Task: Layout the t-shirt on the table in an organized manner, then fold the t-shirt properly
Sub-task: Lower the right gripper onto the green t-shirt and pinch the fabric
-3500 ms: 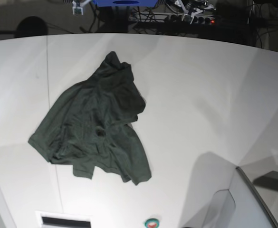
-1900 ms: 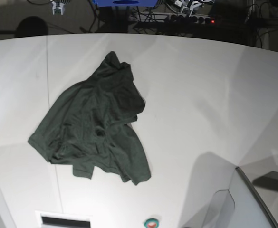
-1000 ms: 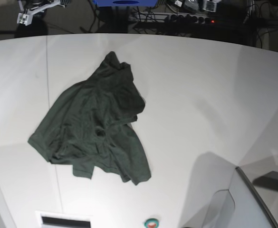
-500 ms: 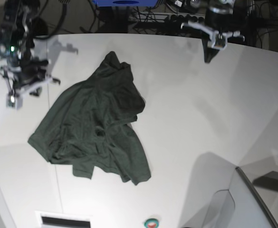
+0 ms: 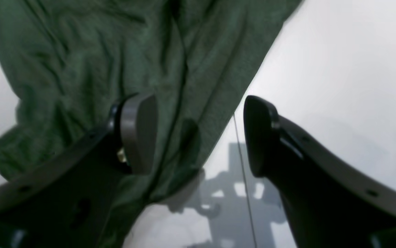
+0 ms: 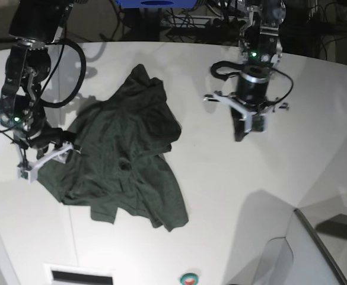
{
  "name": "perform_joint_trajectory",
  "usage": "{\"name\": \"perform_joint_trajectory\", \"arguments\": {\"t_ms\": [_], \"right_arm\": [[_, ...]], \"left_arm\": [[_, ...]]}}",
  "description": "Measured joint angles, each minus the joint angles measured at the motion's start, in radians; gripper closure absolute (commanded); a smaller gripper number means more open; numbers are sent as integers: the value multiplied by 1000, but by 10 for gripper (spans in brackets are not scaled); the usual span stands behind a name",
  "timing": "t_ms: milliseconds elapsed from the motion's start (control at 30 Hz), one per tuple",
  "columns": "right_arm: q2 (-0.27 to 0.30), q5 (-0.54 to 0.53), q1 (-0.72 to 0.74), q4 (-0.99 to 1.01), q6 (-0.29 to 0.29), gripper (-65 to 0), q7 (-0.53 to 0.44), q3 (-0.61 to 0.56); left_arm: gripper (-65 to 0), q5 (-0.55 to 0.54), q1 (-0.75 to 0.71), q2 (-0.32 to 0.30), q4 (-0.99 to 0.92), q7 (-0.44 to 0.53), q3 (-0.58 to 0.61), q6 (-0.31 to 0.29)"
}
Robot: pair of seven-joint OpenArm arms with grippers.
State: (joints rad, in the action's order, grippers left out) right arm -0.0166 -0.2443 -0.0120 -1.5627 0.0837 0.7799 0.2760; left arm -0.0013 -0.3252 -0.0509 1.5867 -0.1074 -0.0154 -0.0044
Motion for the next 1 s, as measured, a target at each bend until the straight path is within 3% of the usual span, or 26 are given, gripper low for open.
{"name": "perform_joint_trajectory", "arguments": {"t_ms": [33,133,167,267,333,500,700,800,833,1000], "right_arm": [[0,1,0,0,0,-369,0,0],[0,-3,3,0,0,-368,-5,-1],[1,-2,3,0,0,-368,-9,-8],[54,6,1,2,-1,-368,-26,-113],[80,43,13,26,-3,-368,-119,-178],[68,160,107,220,-4,-368,-158,-202],[74,172,153,307,-4,-368,-208,-205],[71,171,156,305,-4,-368,-213,-211],[71,174,155,296,-4,-368,-211,-237],[59,167,163,256,-7,-368,-216,-427]], "left_arm": [[0,0,16,3,-5,-34,15,3],[-229,-3,51,1,-27,-115,57,6],[-268,0,54,1,-32,-120,63,5],[-235,-2,35,1,-39,-110,60,5],[-199,-2,5,0,-40,-69,23,3],[-142,1,-78,-36,-38,9,-80,6],[-122,0,-146,-51,-37,69,-168,2],[-25,2,-161,-54,-40,75,-205,8],[0,2,-161,-53,-40,75,-213,8],[0,0,-161,-45,-40,89,-220,4]]}}
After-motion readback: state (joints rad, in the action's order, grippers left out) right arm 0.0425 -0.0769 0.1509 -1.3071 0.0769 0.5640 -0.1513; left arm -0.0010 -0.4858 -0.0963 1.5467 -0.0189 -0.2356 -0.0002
